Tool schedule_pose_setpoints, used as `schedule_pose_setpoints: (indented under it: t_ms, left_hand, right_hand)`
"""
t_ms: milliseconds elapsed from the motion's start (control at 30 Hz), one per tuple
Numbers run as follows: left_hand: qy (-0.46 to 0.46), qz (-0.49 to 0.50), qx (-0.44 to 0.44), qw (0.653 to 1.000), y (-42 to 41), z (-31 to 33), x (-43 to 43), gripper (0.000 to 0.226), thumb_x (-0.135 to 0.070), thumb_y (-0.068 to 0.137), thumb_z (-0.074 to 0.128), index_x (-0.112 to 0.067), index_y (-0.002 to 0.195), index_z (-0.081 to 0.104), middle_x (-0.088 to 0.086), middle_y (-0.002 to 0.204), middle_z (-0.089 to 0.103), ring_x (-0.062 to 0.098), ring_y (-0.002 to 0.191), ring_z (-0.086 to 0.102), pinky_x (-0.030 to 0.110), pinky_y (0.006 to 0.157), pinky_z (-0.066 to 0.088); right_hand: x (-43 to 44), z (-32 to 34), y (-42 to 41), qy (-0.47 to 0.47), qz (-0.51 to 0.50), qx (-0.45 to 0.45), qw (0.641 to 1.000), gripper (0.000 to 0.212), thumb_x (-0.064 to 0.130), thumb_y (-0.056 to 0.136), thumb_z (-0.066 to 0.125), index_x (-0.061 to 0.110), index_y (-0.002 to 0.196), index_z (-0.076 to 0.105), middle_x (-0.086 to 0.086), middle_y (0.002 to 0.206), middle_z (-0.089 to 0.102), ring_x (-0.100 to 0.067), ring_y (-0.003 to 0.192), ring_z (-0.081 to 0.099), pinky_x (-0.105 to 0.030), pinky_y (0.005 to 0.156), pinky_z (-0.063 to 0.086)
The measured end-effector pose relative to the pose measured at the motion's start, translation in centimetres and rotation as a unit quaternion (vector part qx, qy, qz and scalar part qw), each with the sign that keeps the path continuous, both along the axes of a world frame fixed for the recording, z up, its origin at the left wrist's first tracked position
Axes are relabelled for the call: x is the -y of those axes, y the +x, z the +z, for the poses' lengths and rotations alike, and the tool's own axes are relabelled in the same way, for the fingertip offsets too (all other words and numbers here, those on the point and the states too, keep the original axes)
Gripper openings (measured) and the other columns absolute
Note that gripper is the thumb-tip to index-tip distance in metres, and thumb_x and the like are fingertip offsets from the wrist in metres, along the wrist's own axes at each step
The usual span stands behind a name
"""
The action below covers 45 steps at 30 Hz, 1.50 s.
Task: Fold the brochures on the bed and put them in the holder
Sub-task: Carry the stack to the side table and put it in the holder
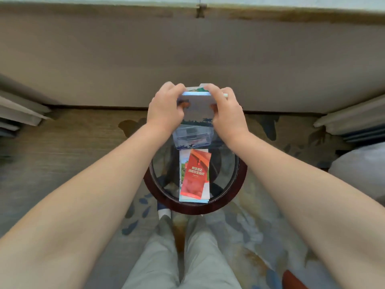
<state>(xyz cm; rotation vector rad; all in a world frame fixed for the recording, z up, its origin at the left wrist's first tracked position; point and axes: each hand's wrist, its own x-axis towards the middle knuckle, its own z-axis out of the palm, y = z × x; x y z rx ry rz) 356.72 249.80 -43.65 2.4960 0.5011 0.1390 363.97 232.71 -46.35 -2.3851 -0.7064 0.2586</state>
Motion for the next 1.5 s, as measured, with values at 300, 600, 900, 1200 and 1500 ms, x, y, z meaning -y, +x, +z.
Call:
schedule_pose_setpoints:
  t_ms: [300, 600, 900, 1200, 1500]
  left_hand:
    - [0.055, -0.004, -0.038, 0.998, 0.7, -0.8, -1.1, 0.018, -0.011, 0.091, 0.065, -0.014, 0.109, 0.071, 0.005, 0.107, 0.067, 0.030, 0.092, 0.061, 0.035, 0.067, 0.044]
    - [0.080, -0.043, -0.090, 0.992, 1.5, -4.6, -0.3, 0.027, -0.012, 0.097, 0.064, -0.010, 0.123, 0.065, 0.011, 0.125, 0.064, 0.033, 0.106, 0.064, 0.032, 0.068, 0.041]
    - [0.118, -0.055, -0.174, 0.976, 0.9, -8.9, 0.6, 0.045, -0.008, 0.089, 0.072, -0.015, 0.130, 0.054, 0.010, 0.125, 0.058, 0.030, 0.107, 0.060, 0.034, 0.064, 0.040]
    - [0.172, -0.020, -0.155, 0.973, -5.3, -10.4, 2.6, 0.093, -0.025, 0.094, 0.062, -0.028, 0.162, 0.000, 0.018, 0.168, 0.002, 0.036, 0.155, 0.010, 0.048, 0.117, 0.035]
    - [0.032, -0.010, -0.326, 0.945, -13.6, -20.2, 9.1, 0.080, -0.037, 0.098, 0.055, -0.023, 0.164, 0.012, 0.014, 0.168, 0.015, 0.034, 0.155, 0.016, 0.055, 0.117, 0.034]
  right_hand:
    - [-2.0, 0.3, 2.4, -0.077, 0.059, 0.048, 0.994, 0.047, -0.006, 0.086, 0.064, 0.019, 0.124, 0.055, -0.006, 0.108, 0.046, -0.029, 0.082, 0.053, -0.033, 0.060, 0.046]
    - [-2.2, -3.5, 3.2, -0.146, 0.093, 0.038, 0.984, 0.054, -0.001, 0.086, 0.075, 0.015, 0.135, 0.058, -0.012, 0.128, 0.053, -0.027, 0.113, 0.054, -0.037, 0.073, 0.058]
    - [-2.1, -7.5, 1.4, -0.170, 0.081, 0.000, 0.982, 0.059, 0.000, 0.084, 0.074, 0.016, 0.136, 0.051, -0.011, 0.128, 0.050, -0.026, 0.114, 0.051, -0.039, 0.078, 0.060]
    - [0.4, -7.9, -1.5, -0.192, 0.012, -0.008, 0.981, 0.096, 0.014, 0.097, 0.064, 0.011, 0.164, -0.005, -0.011, 0.170, -0.003, -0.032, 0.157, 0.014, -0.028, 0.096, 0.053]
    - [4.7, -16.2, -9.5, -0.310, -0.004, -0.315, 0.897, 0.090, 0.024, 0.103, 0.055, 0.011, 0.164, -0.011, -0.017, 0.172, -0.001, -0.036, 0.147, 0.039, -0.042, 0.107, 0.045]
